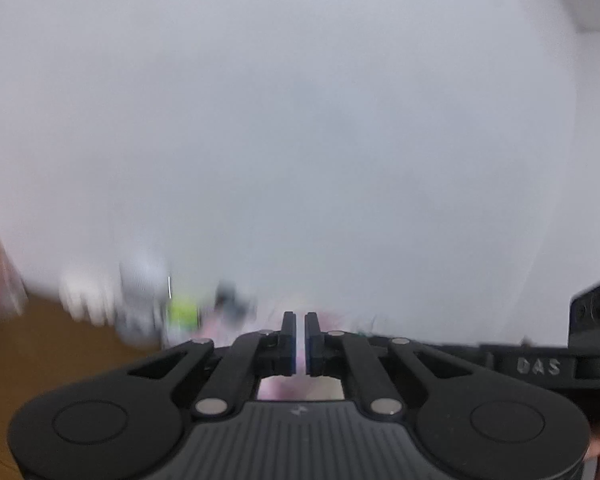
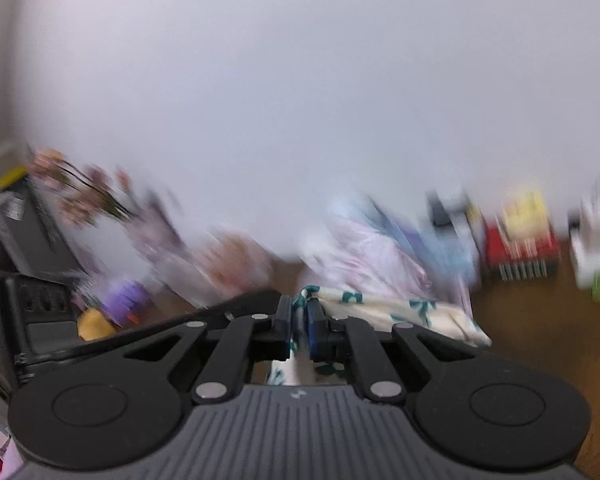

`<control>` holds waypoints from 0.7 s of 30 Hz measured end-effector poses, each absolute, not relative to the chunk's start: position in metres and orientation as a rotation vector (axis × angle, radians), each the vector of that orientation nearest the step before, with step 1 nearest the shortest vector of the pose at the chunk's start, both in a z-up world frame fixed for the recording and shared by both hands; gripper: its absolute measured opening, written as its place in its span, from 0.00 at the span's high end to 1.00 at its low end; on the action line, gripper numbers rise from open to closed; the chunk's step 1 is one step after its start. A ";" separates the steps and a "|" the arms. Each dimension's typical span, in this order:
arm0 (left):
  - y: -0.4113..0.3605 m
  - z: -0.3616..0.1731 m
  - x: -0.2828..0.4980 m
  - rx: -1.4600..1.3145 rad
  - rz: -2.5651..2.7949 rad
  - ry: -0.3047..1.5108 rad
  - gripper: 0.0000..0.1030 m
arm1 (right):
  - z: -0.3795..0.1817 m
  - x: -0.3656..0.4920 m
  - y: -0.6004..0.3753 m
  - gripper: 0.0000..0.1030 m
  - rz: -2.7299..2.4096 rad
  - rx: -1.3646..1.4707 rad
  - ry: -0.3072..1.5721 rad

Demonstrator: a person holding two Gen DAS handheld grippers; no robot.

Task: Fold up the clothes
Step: 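Grasp the cream flower-print shirt from the stack with the right gripper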

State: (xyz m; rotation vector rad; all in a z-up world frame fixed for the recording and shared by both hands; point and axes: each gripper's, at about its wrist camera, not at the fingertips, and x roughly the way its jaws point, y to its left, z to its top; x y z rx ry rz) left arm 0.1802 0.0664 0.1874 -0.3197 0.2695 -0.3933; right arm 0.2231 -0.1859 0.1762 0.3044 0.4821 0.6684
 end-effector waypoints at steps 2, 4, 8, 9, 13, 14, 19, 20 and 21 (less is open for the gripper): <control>0.071 0.213 0.142 -0.313 -0.384 0.232 0.82 | 0.212 0.185 -0.189 0.94 0.712 0.308 0.401; 0.074 0.231 0.100 -0.294 -0.384 0.208 0.62 | 0.238 0.150 -0.193 0.94 0.755 0.314 0.373; 0.074 0.232 0.029 -0.219 -0.411 0.170 0.31 | 0.261 0.085 -0.207 0.94 0.788 0.359 0.357; 0.070 0.228 0.018 -0.189 -0.398 0.175 0.26 | 0.255 0.075 -0.208 0.94 0.748 0.346 0.350; 0.055 0.184 -0.014 -0.051 -0.278 0.309 0.25 | 0.186 0.096 -0.200 0.83 0.451 0.281 0.568; 0.054 0.168 -0.022 -0.026 -0.242 0.348 0.25 | 0.163 0.104 -0.196 0.53 0.389 0.210 0.653; 0.059 0.063 -0.078 -0.001 -0.148 0.511 0.27 | 0.094 0.052 -0.205 0.37 0.402 -0.053 0.675; 0.054 0.045 -0.079 0.004 -0.152 0.536 0.29 | 0.084 0.035 -0.208 0.37 0.432 -0.098 0.655; 0.050 0.037 -0.090 0.006 -0.154 0.545 0.31 | 0.074 0.017 -0.211 0.37 0.461 -0.143 0.635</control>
